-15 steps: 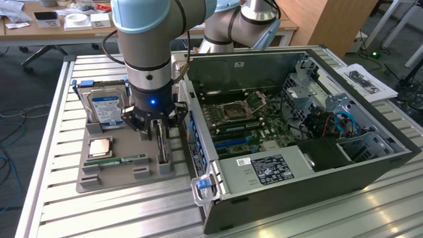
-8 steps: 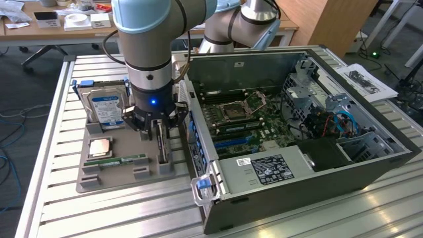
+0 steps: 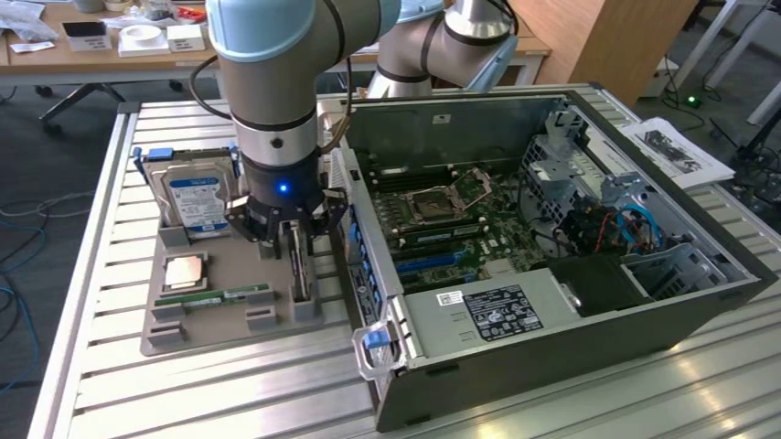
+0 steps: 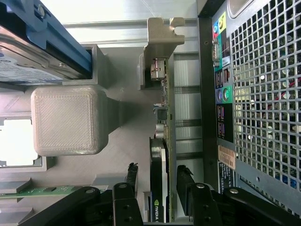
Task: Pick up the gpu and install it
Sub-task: 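Pick up the gpu and move the gpu toward the slot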
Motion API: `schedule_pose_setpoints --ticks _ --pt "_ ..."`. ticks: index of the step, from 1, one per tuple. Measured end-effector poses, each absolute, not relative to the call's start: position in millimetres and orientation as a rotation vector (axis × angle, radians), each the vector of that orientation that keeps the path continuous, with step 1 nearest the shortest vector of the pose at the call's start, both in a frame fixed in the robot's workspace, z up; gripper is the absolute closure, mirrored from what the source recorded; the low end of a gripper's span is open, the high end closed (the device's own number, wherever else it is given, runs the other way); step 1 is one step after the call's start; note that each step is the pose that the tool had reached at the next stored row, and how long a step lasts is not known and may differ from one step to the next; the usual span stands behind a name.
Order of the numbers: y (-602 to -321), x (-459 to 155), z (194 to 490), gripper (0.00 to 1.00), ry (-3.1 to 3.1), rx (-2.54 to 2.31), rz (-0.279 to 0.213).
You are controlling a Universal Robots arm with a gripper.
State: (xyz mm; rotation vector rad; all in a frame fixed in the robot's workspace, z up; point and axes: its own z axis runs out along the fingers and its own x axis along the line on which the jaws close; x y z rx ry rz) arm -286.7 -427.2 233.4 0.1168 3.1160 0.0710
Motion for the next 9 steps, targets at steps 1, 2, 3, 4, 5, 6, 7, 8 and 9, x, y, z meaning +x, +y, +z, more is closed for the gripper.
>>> schedule_pose_setpoints --ticks 1,2,3,4,5,6,7,8,9 --pt "-427.2 -286.7 233.4 0.54 3.116 0.117 0.071" --pt "-427.2 -286.7 233.4 0.54 3.116 0.117 0.071" --pt "-427.2 -286.7 233.4 0.54 3.116 0.117 0.071" --pt "-427.2 -286.7 233.4 0.54 3.116 0.117 0.071" --pt "-427.2 -286.7 233.4 0.54 3.116 0.117 0.071" --pt "-427.2 -286.7 233.4 0.54 3.116 0.117 0.071" --pt "-427.2 -286.7 233.4 0.55 3.116 0.117 0.071" --pt "-427.2 -286.7 233.4 0.62 3.116 0.117 0.071" --pt "-427.2 -286.7 233.4 0.62 3.116 0.117 0.071"
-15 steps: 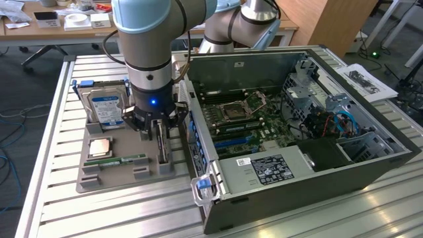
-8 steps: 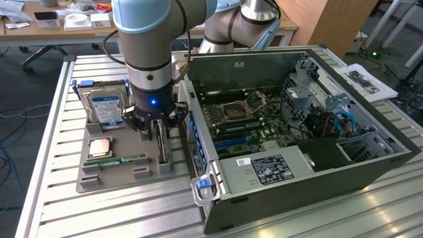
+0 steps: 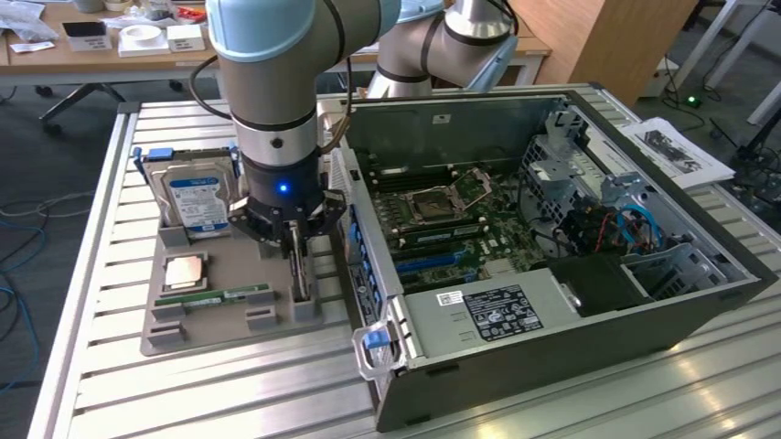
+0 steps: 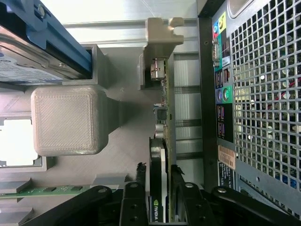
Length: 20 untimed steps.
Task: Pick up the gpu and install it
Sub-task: 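Pick up the gpu and move the gpu toward the slot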
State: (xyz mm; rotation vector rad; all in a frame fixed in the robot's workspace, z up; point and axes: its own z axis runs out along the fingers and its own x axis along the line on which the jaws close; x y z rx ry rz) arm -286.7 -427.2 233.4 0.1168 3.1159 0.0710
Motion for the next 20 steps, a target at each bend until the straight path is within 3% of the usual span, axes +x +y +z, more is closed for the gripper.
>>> schedule_pose_setpoints --ticks 2,20 --pt "-427.2 -286.7 233.4 0.73 3.116 0.117 0.071" --pt "-427.2 -286.7 233.4 0.73 3.117 0.098 0.072"
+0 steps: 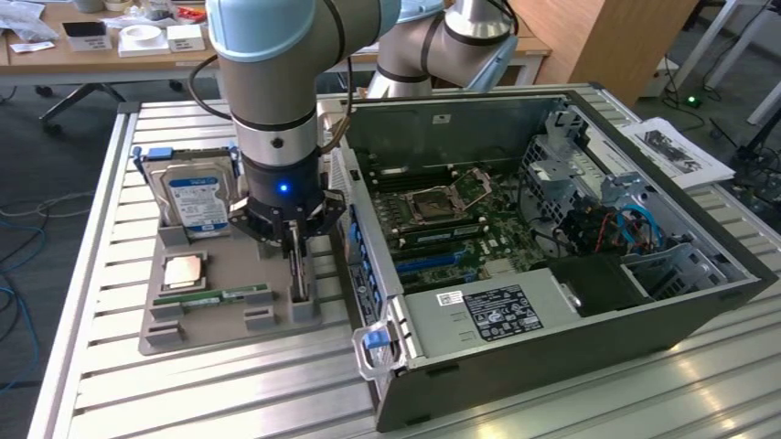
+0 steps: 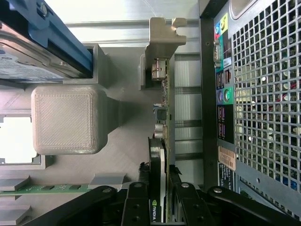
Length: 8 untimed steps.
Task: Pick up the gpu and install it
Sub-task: 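Pick up the gpu and move the gpu toward the slot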
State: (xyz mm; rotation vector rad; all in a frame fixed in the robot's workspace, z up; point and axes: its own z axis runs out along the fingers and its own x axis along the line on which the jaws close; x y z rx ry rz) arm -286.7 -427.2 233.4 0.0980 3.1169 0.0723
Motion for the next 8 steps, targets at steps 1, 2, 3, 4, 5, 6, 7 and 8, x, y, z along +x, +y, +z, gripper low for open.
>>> schedule_pose_setpoints --ticks 1,2,3,4,5,6,7,8 --pt "-427.2 -286.7 233.4 0.73 3.117 0.096 0.072" --pt "-427.2 -286.7 233.4 0.73 3.117 0.089 0.072" --pt "-427.2 -286.7 233.4 0.73 3.117 0.084 0.072" --pt "-427.2 -286.7 233.4 0.73 3.117 0.084 0.072" --pt "-427.2 -286.7 233.4 0.73 3.118 0.084 0.072" --pt "-427.2 -286.7 233.4 0.73 3.118 0.084 0.072" --pt "-427.2 -286.7 233.4 0.73 3.118 0.084 0.072" --pt "-427.2 -286.7 233.4 0.73 3.118 0.084 0.073"
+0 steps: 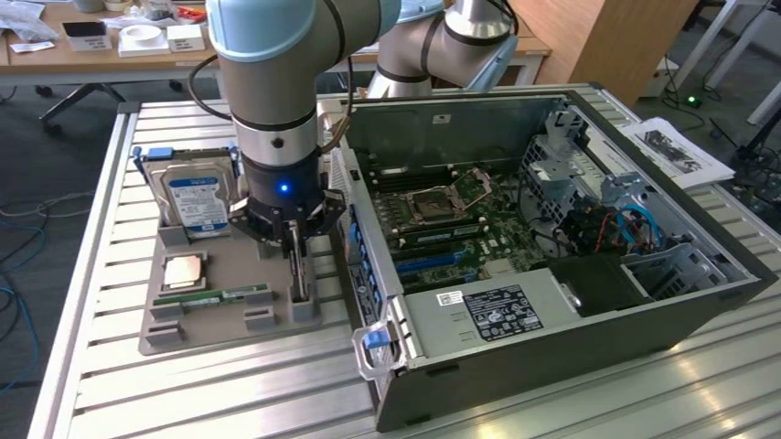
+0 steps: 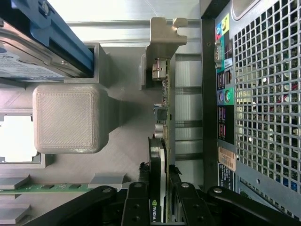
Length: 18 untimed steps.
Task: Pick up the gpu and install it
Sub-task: 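Pick up the gpu and move the gpu toward the slot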
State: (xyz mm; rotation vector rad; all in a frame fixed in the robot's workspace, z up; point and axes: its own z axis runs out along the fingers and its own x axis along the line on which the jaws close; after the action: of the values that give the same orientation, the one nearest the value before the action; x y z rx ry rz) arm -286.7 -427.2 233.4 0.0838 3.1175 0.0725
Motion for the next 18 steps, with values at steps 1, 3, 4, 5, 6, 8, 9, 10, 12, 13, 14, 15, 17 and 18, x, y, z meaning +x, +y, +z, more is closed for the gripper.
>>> schedule_pose_setpoints --ticks 1,3,4,5,6,8,9,10,12,13,14,15,17,18 --pt "-427.2 -286.7 233.5 0.73 3.117 0.084 0.073" --pt "-427.2 -286.7 235.3 0.73 3.117 0.084 0.073" --pt "-427.2 -286.7 236.8 0.73 3.118 0.084 0.073" --pt "-427.2 -286.7 238.5 0.73 3.117 0.084 0.073" --pt "-427.2 -286.7 240.4 0.73 3.117 0.084 0.073" --pt "-427.2 -286.7 245.3 0.73 3.117 0.084 0.073" --pt "-427.2 -286.7 248.0 0.73 3.118 0.084 0.073" --pt "-427.2 -286.7 251.3 0.73 3.117 0.084 0.073" --pt "-427.2 -286.7 258.2 0.73 3.117 0.084 0.073" --pt "-427.2 -286.7 262.3 0.73 3.117 0.084 0.073" --pt "-427.2 -286.7 266.1 0.73 3.118 0.084 0.073" --pt "-427.3 -286.7 270.0 0.73 3.118 0.084 0.073" --pt "-427.2 -286.7 278.9 0.73 3.118 0.084 0.073" --pt "-427.2 -286.7 283.5 0.73 3.117 0.084 0.073"
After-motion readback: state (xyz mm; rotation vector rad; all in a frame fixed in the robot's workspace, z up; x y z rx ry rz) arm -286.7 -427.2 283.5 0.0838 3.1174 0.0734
